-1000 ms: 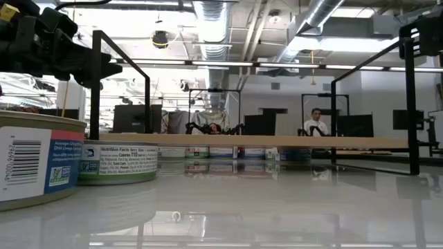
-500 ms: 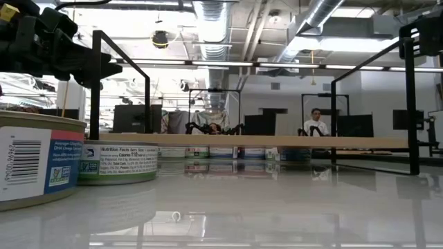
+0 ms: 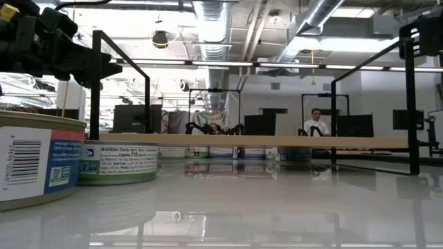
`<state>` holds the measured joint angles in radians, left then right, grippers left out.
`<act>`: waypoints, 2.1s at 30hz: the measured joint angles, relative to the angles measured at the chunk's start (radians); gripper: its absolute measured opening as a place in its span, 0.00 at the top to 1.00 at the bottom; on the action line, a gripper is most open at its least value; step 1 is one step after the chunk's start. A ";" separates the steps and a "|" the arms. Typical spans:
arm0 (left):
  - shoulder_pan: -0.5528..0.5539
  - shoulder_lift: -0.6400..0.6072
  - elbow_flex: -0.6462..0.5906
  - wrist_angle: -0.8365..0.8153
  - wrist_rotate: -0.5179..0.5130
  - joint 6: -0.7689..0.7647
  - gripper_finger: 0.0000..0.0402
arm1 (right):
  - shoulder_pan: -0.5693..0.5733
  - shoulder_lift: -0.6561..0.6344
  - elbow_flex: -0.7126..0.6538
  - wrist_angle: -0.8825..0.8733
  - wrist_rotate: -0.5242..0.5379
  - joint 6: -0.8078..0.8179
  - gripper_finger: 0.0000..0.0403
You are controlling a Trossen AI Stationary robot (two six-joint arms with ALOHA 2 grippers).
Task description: Stack canned seafood by type on shelf
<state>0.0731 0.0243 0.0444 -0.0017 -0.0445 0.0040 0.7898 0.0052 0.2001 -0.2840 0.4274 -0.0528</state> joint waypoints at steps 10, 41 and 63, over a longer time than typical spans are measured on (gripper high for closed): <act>0.000 0.000 0.000 0.000 0.000 0.000 0.43 | 0.000 0.000 0.000 0.000 0.000 0.000 0.47; 0.000 0.000 0.000 0.035 -0.022 -0.251 0.43 | 0.000 0.000 0.000 0.000 0.000 0.000 0.47; 0.000 0.000 0.095 0.047 0.021 -0.096 0.43 | 0.002 -0.001 0.000 0.530 -0.037 -0.336 0.47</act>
<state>0.0727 0.0242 0.1390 0.0448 -0.0235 -0.0921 0.7921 0.0040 0.2005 0.2463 0.3906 -0.3884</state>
